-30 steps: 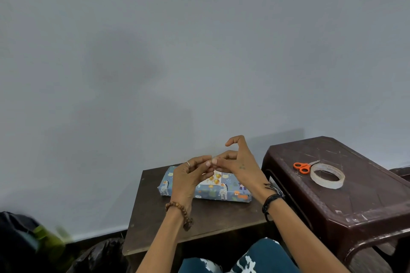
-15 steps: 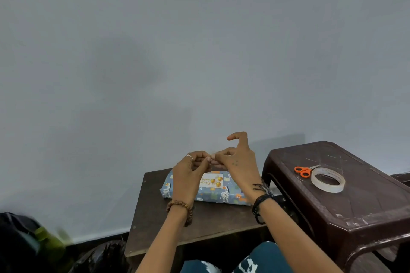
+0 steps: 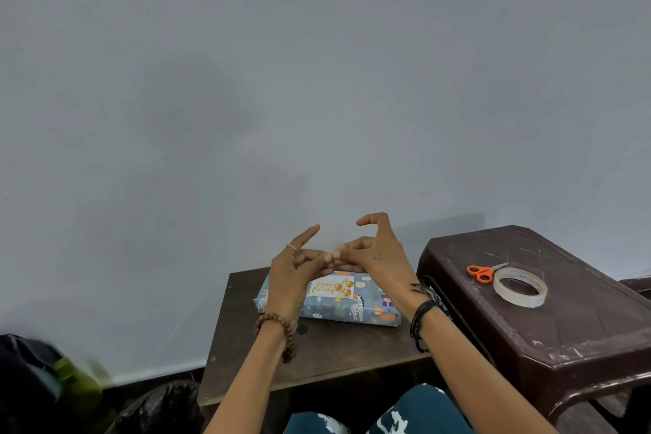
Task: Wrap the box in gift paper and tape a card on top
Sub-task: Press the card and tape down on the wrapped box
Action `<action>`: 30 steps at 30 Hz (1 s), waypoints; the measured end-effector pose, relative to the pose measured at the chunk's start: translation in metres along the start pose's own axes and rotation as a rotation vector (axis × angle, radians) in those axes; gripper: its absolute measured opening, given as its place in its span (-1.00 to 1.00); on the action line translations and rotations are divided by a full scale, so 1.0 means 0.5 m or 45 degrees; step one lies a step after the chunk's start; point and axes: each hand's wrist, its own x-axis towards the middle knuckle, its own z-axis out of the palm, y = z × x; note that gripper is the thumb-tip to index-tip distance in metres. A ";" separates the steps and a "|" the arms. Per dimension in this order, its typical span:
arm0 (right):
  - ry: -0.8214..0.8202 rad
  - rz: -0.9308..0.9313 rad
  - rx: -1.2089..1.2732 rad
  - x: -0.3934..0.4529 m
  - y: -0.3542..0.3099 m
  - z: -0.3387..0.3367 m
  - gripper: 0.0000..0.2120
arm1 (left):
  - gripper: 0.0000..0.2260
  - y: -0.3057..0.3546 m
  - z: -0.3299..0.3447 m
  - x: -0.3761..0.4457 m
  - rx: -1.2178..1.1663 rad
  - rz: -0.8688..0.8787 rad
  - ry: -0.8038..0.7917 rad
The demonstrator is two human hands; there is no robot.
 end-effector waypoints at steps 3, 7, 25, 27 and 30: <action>-0.010 -0.047 -0.121 0.000 -0.005 -0.003 -0.49 | -0.64 0.000 -0.001 0.002 0.008 0.003 -0.087; -0.060 -0.072 -0.326 0.008 -0.009 -0.008 -0.46 | -0.81 0.003 -0.016 0.013 0.222 0.066 -0.209; 0.280 0.064 0.522 0.000 0.018 0.018 -0.64 | -0.92 -0.007 0.026 -0.002 -0.152 -0.026 0.156; 0.224 0.068 0.511 -0.002 0.015 0.015 -0.65 | -0.91 -0.012 0.026 -0.001 -0.190 -0.067 0.200; 0.153 0.079 0.484 -0.004 0.008 0.013 -0.64 | -0.92 -0.018 0.023 0.001 -0.219 -0.112 0.226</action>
